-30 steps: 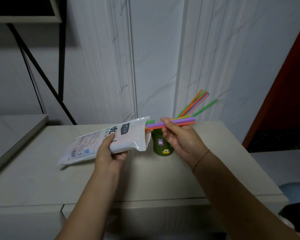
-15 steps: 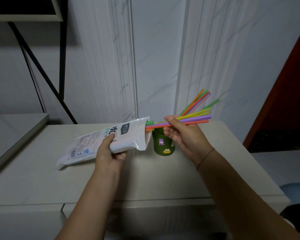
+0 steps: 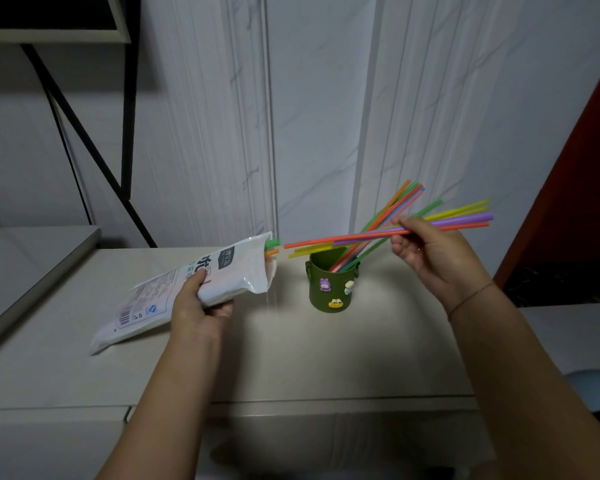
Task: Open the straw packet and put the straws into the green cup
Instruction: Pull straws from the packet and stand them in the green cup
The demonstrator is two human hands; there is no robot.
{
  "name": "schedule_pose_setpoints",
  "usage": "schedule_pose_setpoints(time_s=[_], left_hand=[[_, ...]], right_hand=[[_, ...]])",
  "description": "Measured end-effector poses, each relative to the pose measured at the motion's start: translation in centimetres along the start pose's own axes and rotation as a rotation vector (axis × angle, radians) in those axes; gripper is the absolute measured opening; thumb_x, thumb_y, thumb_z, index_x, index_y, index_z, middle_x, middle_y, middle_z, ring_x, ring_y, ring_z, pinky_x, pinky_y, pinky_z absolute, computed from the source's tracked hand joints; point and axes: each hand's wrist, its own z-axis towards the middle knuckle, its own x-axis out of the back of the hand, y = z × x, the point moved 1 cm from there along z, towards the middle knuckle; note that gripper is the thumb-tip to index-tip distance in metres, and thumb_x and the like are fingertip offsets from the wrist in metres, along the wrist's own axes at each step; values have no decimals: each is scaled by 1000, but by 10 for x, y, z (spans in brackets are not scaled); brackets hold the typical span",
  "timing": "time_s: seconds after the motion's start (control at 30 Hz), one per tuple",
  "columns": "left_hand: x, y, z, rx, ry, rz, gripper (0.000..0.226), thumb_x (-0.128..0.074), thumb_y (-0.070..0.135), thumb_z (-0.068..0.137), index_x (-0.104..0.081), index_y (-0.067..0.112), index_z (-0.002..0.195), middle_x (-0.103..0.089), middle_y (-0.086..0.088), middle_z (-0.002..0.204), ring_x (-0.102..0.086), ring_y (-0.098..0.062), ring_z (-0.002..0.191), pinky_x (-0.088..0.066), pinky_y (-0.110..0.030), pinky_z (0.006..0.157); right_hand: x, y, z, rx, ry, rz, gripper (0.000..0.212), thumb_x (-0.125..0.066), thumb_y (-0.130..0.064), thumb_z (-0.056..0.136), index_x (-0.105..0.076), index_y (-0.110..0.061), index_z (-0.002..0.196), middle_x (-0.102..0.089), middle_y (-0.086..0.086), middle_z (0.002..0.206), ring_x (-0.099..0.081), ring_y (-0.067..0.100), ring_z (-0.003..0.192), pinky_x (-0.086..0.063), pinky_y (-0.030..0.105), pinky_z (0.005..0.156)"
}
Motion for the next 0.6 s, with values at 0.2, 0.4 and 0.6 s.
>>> schedule_pose_setpoints(time_s=[0.2, 0.4, 0.6], left_hand=[[1, -2, 0, 9, -6, -7, 48, -62, 2, 85, -51, 12, 131, -68, -7, 110, -66, -23, 107, -59, -42, 64], [0, -3, 0, 16, 3, 16, 49, -62, 2, 86, -51, 12, 132, -67, -7, 117, -65, -24, 108, -58, -41, 56], [0, -6, -1, 9, 2, 30, 51, -62, 1, 85, -49, 12, 134, -65, -8, 124, -64, -24, 110, -57, -43, 58]], right_hand=[[17, -16, 6, 84, 96, -72, 15, -55, -6, 88, -62, -5, 74, -60, -4, 43, -57, 3, 40, -50, 13, 47], [24, -18, 8, 209, 175, -261, 13, -60, -4, 84, -62, -2, 71, -58, -3, 39, -57, 5, 38, -49, 14, 44], [14, 1, 9, 198, 125, -392, 18, -62, -4, 84, -62, -5, 66, -59, 0, 41, -56, 5, 37, -52, 15, 45]])
